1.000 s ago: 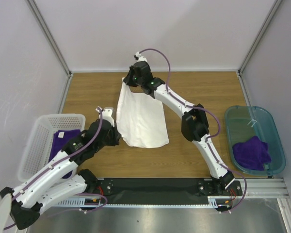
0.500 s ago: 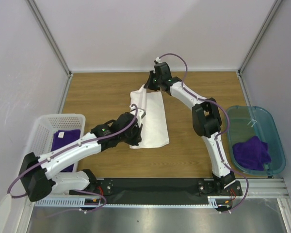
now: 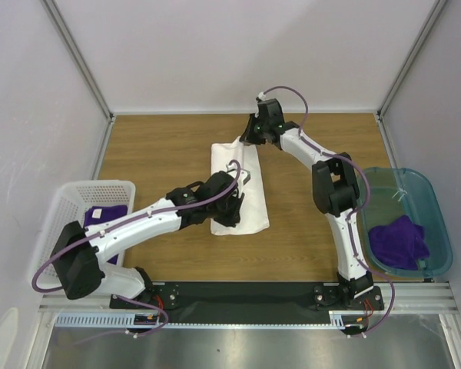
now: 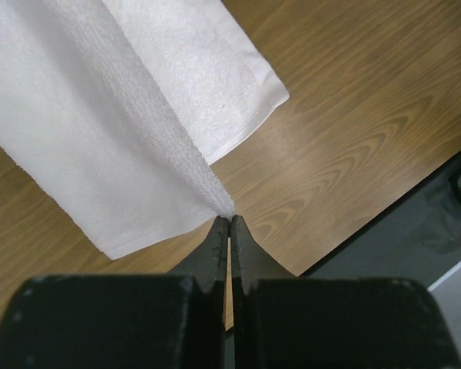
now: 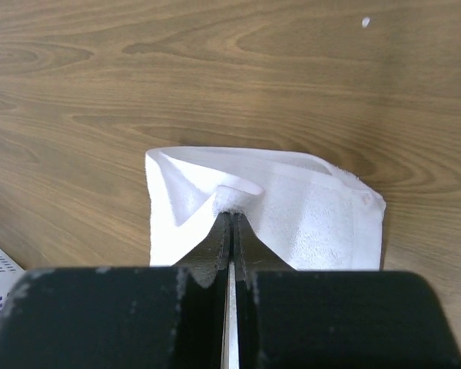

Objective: Fold and stack the towels
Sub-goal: Fold the towel

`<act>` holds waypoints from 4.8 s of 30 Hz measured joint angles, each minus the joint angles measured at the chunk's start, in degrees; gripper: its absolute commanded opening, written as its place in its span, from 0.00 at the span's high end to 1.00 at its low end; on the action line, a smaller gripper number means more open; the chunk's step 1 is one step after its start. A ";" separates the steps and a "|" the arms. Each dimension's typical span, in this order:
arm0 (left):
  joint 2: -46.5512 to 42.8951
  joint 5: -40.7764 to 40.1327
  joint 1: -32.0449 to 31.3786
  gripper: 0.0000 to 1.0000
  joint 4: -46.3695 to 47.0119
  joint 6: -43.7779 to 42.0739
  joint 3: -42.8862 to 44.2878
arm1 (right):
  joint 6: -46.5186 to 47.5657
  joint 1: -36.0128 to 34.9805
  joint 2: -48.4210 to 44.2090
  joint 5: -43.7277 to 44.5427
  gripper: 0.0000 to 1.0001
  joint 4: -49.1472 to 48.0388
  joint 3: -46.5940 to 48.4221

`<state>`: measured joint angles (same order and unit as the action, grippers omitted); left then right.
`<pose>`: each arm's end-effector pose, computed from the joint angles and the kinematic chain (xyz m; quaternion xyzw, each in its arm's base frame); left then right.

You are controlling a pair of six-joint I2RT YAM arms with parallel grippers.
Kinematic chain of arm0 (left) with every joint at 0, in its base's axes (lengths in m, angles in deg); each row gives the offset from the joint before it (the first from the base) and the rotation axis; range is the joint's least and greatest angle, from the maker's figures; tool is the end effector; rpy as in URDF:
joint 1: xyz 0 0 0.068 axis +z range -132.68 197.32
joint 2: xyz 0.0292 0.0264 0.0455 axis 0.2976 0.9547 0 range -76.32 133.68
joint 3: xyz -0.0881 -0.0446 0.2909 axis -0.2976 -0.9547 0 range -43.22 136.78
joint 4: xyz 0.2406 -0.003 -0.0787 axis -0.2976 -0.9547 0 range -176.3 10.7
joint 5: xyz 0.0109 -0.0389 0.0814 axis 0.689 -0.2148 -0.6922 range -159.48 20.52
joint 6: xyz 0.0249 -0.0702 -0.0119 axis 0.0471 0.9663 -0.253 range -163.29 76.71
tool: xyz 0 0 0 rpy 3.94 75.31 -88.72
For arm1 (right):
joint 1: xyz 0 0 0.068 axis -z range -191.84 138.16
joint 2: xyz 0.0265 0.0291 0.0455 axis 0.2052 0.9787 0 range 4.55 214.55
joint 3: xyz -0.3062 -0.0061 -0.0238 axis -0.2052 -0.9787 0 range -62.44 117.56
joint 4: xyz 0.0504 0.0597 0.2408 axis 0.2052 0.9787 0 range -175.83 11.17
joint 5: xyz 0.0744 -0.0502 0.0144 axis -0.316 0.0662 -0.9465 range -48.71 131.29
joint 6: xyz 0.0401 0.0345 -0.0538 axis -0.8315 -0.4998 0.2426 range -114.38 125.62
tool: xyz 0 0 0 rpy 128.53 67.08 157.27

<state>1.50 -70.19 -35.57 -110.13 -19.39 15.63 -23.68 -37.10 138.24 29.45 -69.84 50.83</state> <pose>0.1747 -0.2296 0.2810 0.2330 0.9097 -0.2089 0.2729 0.5177 0.2587 0.2229 -0.0152 0.8889 0.2873 0.3564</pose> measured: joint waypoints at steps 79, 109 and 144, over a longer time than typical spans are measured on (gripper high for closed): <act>27.34 20.11 1.09 1.00 -8.31 -11.19 28.55 | -2.62 9.97 -52.68 -8.15 0.74 2.27 -64.30; 26.99 19.98 -2.16 1.00 -0.57 -6.95 23.28 | -4.85 1.60 -56.08 -3.39 0.95 -2.45 -80.61; 33.55 20.52 -5.18 0.47 9.51 -0.52 20.00 | -8.66 -0.90 -58.47 0.50 0.91 14.12 -76.89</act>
<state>35.05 -49.67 -40.75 -100.62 -19.91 35.63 -32.34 -37.99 79.77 29.95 -55.72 -26.06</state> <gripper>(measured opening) 0.312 0.065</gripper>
